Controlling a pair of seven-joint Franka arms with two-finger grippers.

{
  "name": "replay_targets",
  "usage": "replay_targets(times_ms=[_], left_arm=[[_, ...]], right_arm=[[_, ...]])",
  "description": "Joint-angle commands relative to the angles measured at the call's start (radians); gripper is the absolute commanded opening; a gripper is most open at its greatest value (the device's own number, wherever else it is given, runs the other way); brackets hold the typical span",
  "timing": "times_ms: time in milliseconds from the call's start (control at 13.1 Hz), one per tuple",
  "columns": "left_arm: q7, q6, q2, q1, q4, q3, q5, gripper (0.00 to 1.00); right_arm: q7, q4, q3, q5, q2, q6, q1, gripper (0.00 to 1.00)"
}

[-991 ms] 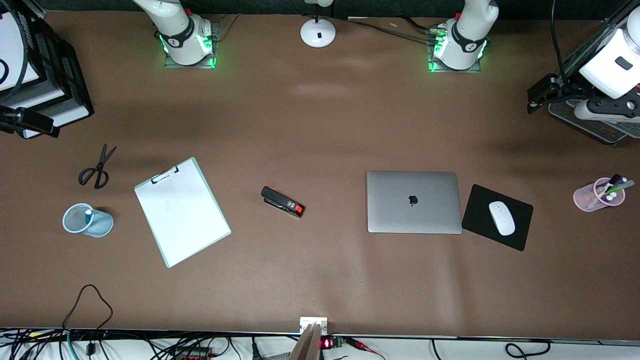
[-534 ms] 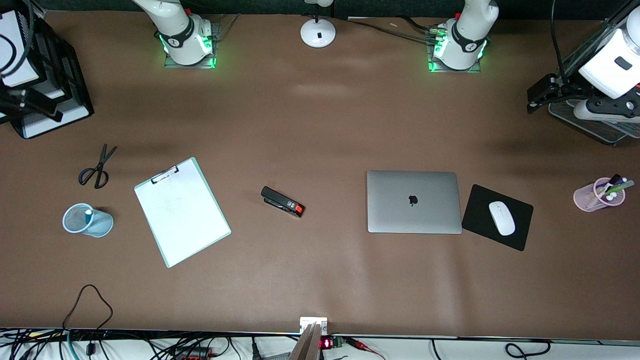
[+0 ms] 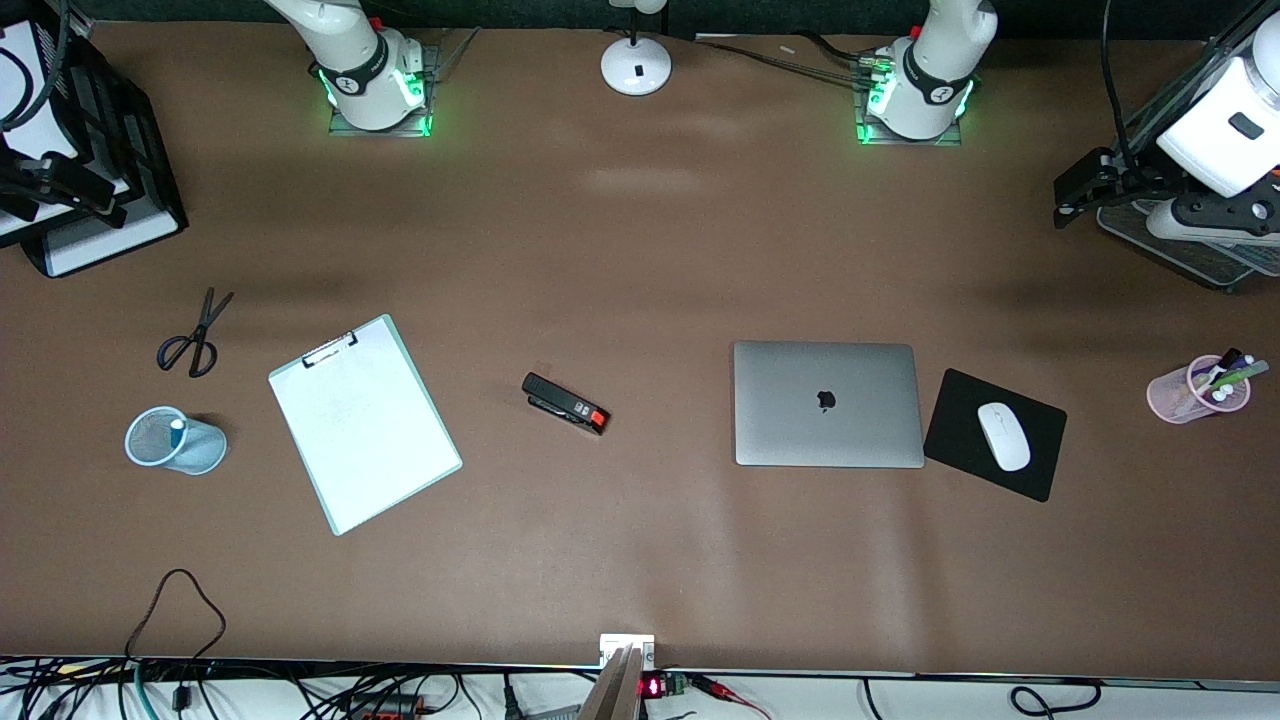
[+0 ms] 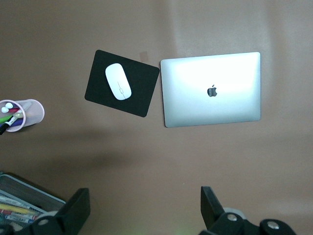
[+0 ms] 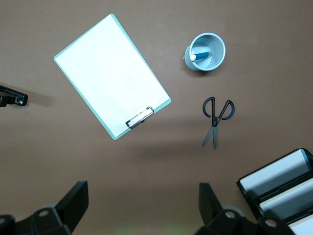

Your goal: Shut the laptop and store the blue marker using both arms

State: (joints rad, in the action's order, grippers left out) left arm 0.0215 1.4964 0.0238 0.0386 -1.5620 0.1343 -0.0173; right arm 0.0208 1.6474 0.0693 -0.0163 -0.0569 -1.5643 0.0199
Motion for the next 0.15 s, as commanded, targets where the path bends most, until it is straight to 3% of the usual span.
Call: replay_targets(times_ms=[0,76], left_arm=[[-0.025,0.008,0.013,0.003,-0.006,0.001,0.023,1.00],[-0.025,0.008,0.013,0.004,-0.006,0.001,0.025,1.00]], right_arm=[[0.010,0.006,-0.002,0.001,-0.006,-0.003,-0.001,1.00],[0.008,0.008,-0.002,0.001,-0.006,-0.003,-0.001,1.00]])
